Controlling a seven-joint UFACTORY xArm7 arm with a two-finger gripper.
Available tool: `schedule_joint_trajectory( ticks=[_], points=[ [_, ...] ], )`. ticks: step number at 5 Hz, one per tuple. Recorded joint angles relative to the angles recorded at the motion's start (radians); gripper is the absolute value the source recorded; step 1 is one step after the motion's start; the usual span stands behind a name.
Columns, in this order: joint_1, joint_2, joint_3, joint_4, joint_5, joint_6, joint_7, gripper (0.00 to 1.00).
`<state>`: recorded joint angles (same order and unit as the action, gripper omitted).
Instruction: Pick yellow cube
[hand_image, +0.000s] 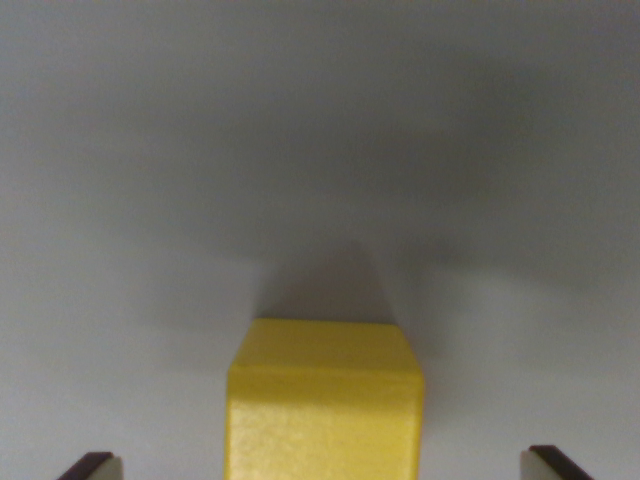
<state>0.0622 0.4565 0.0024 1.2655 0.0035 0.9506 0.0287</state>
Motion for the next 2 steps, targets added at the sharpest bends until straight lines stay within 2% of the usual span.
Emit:
schedule_joint_trajectory(
  ticks=[1,2],
  points=[
    [0.0009,0.02,0.0,-0.011,0.0002,-0.028,0.002,0.0],
    [0.0009,0.02,0.0,-0.011,0.0002,-0.028,0.002,0.0]
  ],
)
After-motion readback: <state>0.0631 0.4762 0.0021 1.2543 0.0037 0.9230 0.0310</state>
